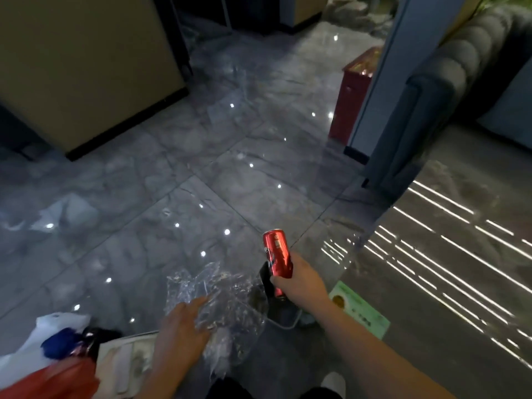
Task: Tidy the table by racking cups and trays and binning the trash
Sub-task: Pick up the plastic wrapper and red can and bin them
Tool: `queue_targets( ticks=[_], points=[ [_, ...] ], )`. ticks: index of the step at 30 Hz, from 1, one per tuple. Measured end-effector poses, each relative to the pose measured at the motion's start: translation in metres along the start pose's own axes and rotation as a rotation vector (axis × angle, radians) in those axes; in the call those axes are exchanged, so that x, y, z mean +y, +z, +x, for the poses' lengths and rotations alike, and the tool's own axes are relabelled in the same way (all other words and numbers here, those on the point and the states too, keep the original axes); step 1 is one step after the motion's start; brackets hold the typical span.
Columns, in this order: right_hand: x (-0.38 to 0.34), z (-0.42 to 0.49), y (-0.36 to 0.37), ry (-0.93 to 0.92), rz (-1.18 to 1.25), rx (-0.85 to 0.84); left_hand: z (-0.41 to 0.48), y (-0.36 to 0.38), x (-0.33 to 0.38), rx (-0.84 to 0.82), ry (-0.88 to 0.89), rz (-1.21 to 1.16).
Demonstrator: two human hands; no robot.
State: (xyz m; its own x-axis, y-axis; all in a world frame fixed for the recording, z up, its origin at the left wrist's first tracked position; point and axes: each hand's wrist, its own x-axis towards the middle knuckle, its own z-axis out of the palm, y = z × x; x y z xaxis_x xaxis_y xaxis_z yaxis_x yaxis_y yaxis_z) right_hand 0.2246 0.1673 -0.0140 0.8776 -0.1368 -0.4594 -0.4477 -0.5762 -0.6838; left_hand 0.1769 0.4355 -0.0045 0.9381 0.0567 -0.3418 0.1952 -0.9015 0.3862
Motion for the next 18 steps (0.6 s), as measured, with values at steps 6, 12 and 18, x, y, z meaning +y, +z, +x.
queue_targets(
  ticks=[6,12,18],
  points=[
    [-0.001,0.054,0.083,0.258,0.012,0.012,0.118,0.021,-0.05,-0.226,0.067,0.06],
    [0.053,0.102,0.145,0.497,0.032,0.033,0.205,0.089,-0.056,-0.358,0.207,0.167],
    [0.133,0.156,0.18,0.685,0.114,0.067,0.249,0.19,-0.051,-0.382,0.396,0.371]
  ],
)
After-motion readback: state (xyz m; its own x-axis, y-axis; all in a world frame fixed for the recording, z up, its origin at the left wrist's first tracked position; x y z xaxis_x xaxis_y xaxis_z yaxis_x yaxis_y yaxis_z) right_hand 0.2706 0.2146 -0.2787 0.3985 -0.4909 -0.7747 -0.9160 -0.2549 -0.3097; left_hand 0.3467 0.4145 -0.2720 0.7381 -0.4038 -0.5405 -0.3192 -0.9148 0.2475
